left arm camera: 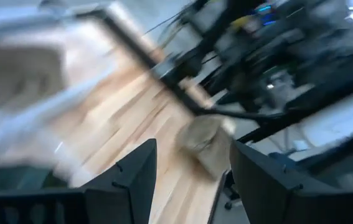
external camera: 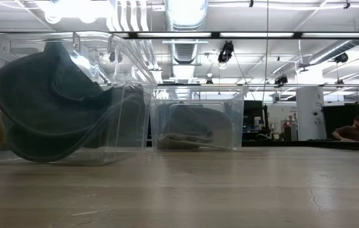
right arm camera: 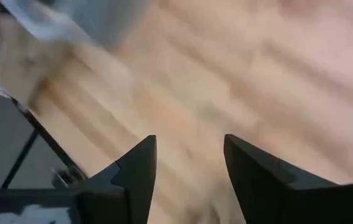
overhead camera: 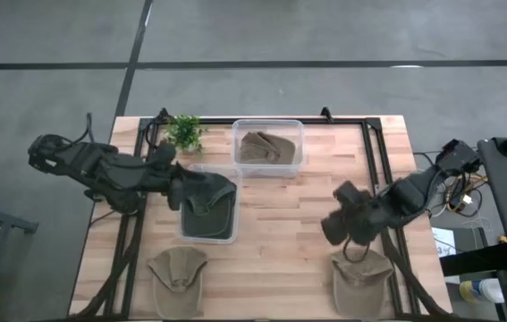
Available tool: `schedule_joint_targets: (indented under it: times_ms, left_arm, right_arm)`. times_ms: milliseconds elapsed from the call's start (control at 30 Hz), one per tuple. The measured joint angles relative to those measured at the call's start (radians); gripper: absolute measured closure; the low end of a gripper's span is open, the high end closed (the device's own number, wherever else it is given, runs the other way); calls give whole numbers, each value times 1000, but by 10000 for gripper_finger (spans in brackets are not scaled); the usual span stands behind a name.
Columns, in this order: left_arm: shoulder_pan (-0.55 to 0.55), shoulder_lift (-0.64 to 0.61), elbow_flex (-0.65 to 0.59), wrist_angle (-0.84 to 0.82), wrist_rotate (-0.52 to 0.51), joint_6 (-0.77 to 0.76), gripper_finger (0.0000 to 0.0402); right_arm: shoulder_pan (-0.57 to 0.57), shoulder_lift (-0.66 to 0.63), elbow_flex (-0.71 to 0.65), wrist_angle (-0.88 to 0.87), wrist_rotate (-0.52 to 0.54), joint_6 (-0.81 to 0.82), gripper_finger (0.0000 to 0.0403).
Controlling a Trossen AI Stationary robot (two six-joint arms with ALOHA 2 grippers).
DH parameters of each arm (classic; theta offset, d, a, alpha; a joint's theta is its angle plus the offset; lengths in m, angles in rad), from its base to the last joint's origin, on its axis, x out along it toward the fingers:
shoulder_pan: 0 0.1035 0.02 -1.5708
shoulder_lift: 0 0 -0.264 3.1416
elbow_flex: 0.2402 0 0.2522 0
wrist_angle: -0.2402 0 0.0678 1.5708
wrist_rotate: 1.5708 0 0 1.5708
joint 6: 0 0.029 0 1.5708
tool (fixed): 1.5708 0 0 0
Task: Pick & Place hat
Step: Put the right brown cap into the top transparent bin
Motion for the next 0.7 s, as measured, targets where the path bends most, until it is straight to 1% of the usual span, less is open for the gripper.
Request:
schedule_joint_targets:
  times_ms: [100, 167, 267, 367, 433, 533, 633, 700]
  left_arm:
    - [0, 0, 0, 117, 3, 111, 207]
    - [0, 0, 0, 161, 5, 172, 207]
    - [3, 0, 0, 178, 6, 245, 207]
    - [8, 0, -2, 173, 6, 291, 207]
    - [11, 1, -2, 173, 6, 298, 207]
    - [19, 5, -2, 159, 6, 319, 207]
    - [20, 10, -3, 137, 6, 315, 207]
    - [20, 13, -3, 137, 6, 313, 207]
  right_arm:
    - [51, 0, -83, 8, -91, 154, 228]
    - [91, 0, -134, 32, -143, 259, 232]
    - [158, 0, -203, 97, -213, 418, 237]
    - [225, 0, -264, 199, -264, 543, 242]
    - [268, 8, -304, 284, -297, 599, 245]
    - [332, 40, -347, 414, -366, 643, 250]
    - [377, 86, -360, 490, -472, 712, 256]
    - [399, 110, -356, 537, -564, 742, 260]
